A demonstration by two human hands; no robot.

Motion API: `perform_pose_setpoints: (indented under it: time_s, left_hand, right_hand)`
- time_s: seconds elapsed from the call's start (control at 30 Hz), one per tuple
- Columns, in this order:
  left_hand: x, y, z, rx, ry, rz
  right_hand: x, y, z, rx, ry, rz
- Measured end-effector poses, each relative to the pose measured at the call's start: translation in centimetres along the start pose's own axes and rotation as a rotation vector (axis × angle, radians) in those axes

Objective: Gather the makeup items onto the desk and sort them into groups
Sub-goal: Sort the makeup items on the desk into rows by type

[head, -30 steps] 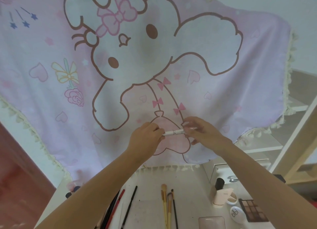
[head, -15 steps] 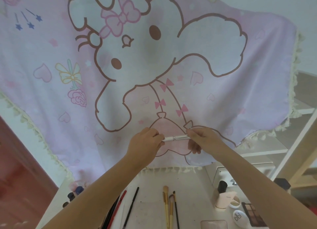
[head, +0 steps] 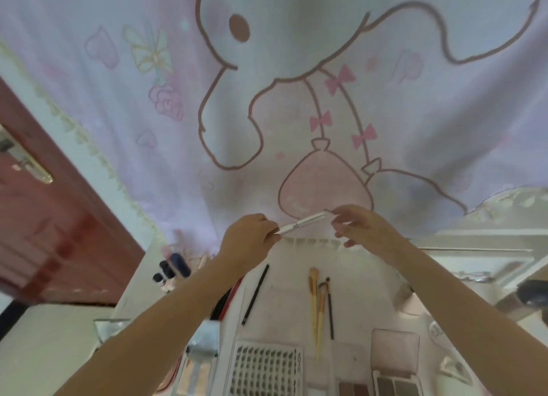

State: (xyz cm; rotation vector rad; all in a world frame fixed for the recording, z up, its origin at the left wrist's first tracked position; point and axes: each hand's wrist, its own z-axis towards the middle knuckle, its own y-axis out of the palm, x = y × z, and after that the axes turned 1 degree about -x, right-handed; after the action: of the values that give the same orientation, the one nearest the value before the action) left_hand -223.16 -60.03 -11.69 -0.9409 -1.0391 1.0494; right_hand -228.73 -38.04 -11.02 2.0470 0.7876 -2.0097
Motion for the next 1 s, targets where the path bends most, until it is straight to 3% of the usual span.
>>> perform_pose_setpoints:
  time_s: [0.1,0.2,0.37,0.53,0.77,0.9,1.0]
  left_hand:
    - [-2.9,1.9,-2.7,-0.129,-0.108,0.027]
    - [-4.7,3.4,-5.3,-0.232,-0.119,0.054]
    - [-6.5,4.4,-8.2,-0.312,-0.168,-0.004]
    - [-9.6,4.1,-10.3,-0.241,-0.292,-0.185]
    - [-17.8,1.0,-14.4,0.002,-0.501,-0.246]
    - [-23.9,0.9,-16.5,-0.238,-0.609,-0.101]
    - [-26.8,1.7,-17.0,-0.388,-0.624,-0.078]
  right_hand:
    - [2.2,2.6,0.9,-0.022,0.12,-0.023]
    - [3.7,5.8,1.8,-0.143,0.201,-0.001]
    - [5.1,11.4,2.9,-0.328,0.213,-0.039]
    - [4.3,15.6,4.1,-0.303,0.128,-0.073]
    - [-0.2,21.9,6.4,-0.195,-0.099,-0.301]
    - [-2.6,26.5,7.8,-0.234,-0.331,-0.618]
    - [-2.2,29.3,8.7,-0.323,-0.35,-0.77]
